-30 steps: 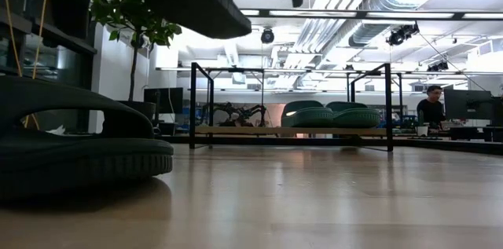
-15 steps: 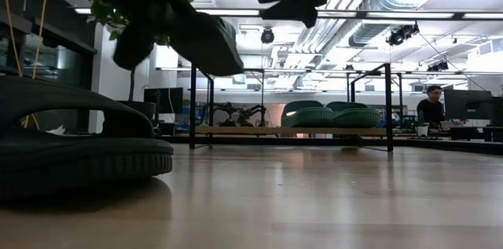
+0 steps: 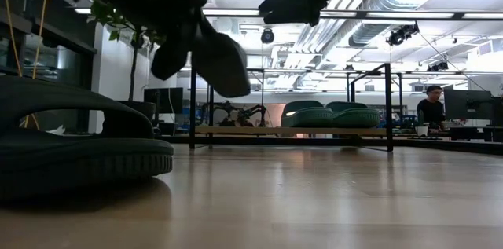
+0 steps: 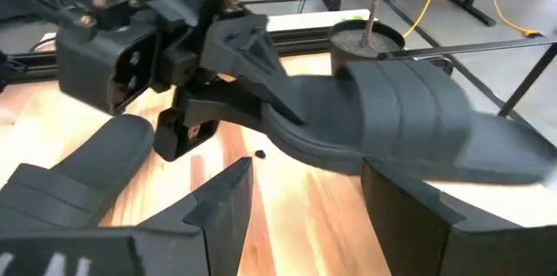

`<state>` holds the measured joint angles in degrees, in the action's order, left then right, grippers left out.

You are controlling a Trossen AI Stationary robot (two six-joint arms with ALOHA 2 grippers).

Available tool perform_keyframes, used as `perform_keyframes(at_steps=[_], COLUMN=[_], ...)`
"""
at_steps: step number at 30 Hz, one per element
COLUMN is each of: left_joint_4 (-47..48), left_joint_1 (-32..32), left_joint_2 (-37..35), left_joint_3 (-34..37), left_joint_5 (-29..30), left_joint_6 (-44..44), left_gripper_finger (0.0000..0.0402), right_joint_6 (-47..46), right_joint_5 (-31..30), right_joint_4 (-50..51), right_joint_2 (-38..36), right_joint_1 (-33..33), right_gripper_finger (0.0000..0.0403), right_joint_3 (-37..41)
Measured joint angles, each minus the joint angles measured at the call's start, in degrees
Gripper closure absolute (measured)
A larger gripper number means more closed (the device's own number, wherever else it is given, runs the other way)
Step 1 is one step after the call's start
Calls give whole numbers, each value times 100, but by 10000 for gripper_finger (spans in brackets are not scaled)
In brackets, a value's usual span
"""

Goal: Pick and place slides into the shelf
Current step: Put the right black slipper on the shelf

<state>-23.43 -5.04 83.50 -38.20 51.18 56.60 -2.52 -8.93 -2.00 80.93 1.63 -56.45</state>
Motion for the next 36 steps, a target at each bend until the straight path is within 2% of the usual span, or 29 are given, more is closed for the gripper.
perform_keyframes(at_steps=[6,28,32,36], left_joint_4=[-552,-511,-662,-931], left_joint_1=[468,1610,1635,1631], left_joint_2=[0,106,445,895], left_joint_3=[0,2,2,2], left_joint_5=[-914,-1440,-1578,-1342], left_joint_6=[88,162,174,317], left_gripper_finger=[342,341,342,341], right_joint_6=[0,-54,-50,-62], right_joint_5=[107,203,203,224], right_joint_4=[3,-96,-98,-91], right_joint_2=[0,0,0,0], right_joint_1=[-4,-24,-26,-26], right_gripper_finger=[196,197,197,197], right_joint_3=[0,4,7,5])
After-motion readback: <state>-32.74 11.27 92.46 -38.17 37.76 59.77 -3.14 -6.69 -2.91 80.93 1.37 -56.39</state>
